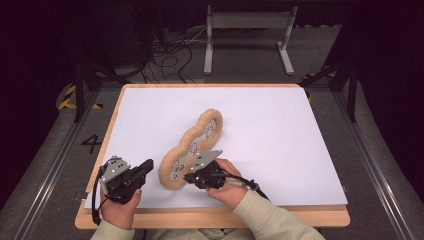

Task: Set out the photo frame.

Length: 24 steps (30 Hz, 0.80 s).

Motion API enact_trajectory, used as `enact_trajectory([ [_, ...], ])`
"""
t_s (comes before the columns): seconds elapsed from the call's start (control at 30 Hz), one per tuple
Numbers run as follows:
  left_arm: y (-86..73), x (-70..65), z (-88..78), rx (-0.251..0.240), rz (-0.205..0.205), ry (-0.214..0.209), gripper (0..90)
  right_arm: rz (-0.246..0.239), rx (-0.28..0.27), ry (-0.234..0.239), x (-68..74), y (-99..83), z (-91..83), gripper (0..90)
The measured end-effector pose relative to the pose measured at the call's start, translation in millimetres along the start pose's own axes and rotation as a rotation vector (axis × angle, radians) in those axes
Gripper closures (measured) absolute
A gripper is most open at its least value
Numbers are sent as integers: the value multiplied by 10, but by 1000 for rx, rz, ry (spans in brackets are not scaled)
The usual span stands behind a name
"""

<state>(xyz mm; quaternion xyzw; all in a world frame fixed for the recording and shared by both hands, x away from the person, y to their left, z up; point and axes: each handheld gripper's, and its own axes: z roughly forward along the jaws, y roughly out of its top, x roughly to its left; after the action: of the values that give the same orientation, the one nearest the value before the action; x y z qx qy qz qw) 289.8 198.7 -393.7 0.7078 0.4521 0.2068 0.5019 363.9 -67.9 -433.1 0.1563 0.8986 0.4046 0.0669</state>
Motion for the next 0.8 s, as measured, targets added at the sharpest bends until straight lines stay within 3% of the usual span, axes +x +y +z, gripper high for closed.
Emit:
enact_trajectory([
  [0.07, 10, -71, -27, -15, 21, -36, 896, 23, -1, -34, -99, -57, -104, 871],
  [0.13, 12, -162, -16, -5, 53, -102, 899, 58, -10, -54, -189, -105, -211, 871],
  [0.27, -7, -302, 73, 57, 96, -186, 900, 99, -39, -103, -336, -176, -409, 872],
  [0.43, -71, -393, 167, 135, 105, -232, 900, 137, -60, -145, -487, -248, -570, 831],
  [0.63, -132, -431, 97, 156, 114, -176, 815, 185, -111, -221, -796, -314, -747, 636],
  [0.67, -155, -444, 43, 152, 116, -143, 787, 193, -127, -231, -873, -316, -781, 623],
  [0.8, -199, -449, -52, 142, 94, -105, 675, 205, -144, -262, -1119, -293, -827, 562],
])
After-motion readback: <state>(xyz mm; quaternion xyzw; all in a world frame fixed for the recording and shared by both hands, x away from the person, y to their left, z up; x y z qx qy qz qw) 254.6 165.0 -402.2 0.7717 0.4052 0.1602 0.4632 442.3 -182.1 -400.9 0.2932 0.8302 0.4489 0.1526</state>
